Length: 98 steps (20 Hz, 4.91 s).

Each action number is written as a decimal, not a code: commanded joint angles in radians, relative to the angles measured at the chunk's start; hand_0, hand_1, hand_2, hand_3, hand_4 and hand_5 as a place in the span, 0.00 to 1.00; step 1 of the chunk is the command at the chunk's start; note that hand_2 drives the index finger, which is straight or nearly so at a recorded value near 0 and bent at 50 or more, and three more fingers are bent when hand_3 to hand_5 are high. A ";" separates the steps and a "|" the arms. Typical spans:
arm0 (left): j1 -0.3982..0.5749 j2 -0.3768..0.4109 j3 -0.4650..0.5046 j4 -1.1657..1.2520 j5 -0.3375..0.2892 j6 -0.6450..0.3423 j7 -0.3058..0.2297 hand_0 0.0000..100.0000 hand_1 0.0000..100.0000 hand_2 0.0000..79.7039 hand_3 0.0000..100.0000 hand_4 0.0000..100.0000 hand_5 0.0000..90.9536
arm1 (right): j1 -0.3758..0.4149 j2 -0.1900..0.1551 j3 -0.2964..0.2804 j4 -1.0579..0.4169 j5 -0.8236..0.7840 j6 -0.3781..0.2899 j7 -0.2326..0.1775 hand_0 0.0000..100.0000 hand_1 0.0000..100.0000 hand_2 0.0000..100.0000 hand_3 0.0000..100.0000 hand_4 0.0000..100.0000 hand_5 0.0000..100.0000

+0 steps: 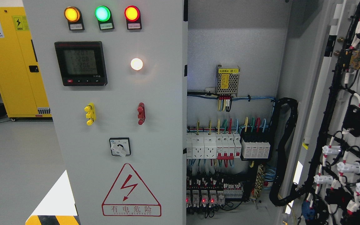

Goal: Open door with both hands

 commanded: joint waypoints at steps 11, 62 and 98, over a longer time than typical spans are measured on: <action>-0.003 -0.014 0.057 0.195 -0.002 0.024 0.000 0.12 0.56 0.00 0.00 0.00 0.00 | 0.012 0.023 0.003 -0.002 0.000 -0.001 -0.005 0.00 0.50 0.04 0.00 0.00 0.00; -0.003 -0.017 0.058 0.196 -0.002 0.027 0.059 0.12 0.56 0.00 0.00 0.00 0.00 | 0.446 -0.025 0.015 -1.937 -0.029 -0.197 -0.002 0.00 0.50 0.04 0.00 0.00 0.00; -0.003 -0.023 0.058 0.193 -0.004 0.026 -0.119 0.12 0.56 0.00 0.00 0.00 0.00 | -0.288 0.084 0.071 -1.717 0.089 0.033 -0.007 0.00 0.50 0.04 0.00 0.00 0.00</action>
